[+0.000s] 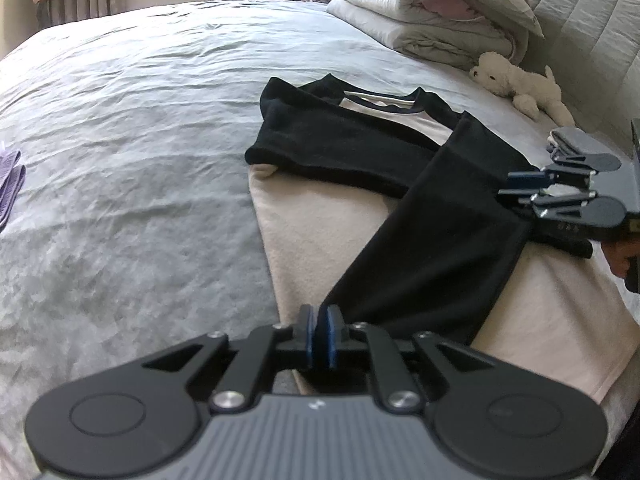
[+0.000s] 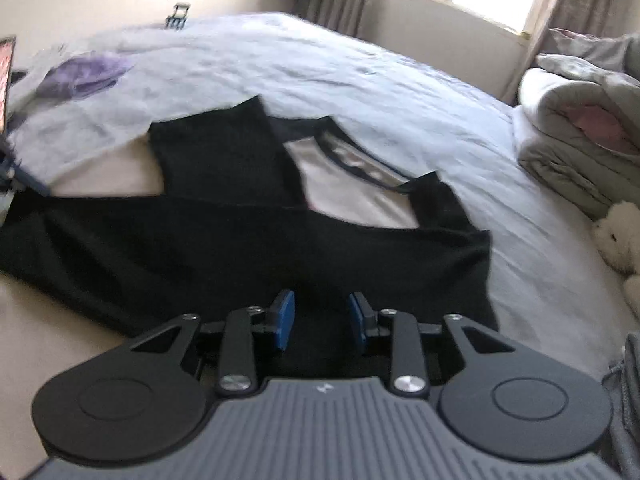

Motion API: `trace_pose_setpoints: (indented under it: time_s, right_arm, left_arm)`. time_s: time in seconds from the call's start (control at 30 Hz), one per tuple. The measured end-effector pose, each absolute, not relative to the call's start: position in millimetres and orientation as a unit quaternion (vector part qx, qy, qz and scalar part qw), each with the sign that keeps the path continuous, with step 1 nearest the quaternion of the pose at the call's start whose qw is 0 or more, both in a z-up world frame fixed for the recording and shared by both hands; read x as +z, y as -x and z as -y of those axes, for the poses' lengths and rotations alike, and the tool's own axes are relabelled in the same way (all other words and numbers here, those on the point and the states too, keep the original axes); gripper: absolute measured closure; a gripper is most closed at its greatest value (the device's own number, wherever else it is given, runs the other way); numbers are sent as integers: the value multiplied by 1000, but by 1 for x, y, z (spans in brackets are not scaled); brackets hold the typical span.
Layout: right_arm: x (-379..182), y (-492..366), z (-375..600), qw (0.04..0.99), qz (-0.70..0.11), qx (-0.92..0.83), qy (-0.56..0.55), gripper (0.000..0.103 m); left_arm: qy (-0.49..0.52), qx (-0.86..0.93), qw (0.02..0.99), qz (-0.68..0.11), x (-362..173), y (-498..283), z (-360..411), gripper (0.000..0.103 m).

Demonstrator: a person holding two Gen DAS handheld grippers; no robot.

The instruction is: Fold clothes

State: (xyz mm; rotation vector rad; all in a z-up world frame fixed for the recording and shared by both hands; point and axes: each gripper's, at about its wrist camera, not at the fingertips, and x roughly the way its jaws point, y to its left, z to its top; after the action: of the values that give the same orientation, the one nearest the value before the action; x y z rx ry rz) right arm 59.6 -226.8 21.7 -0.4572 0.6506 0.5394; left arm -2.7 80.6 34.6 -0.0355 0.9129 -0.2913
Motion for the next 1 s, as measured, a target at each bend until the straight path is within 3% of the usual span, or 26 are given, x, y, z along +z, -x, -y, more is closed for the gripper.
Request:
trace_pose_setpoints:
  time_s: [0.23,0.43,0.63,1.0]
  right_arm:
    - [33,-35,211,897,-295,245,221,71]
    - [25,-9,192,898,-300,238,218,69]
    - [34,11,173,918,-285,228,152,68]
    - [11,69,77,895,-298,294,153,66]
  left_arm:
    - [17,-135,887,-441,37,-1,-78,91]
    - [13,-136,890,-435,35,3,-76,81]
    - [130,-116,889,-424,48,2,-113,69]
    - [27,-107,902,-417,30,25,-93,67]
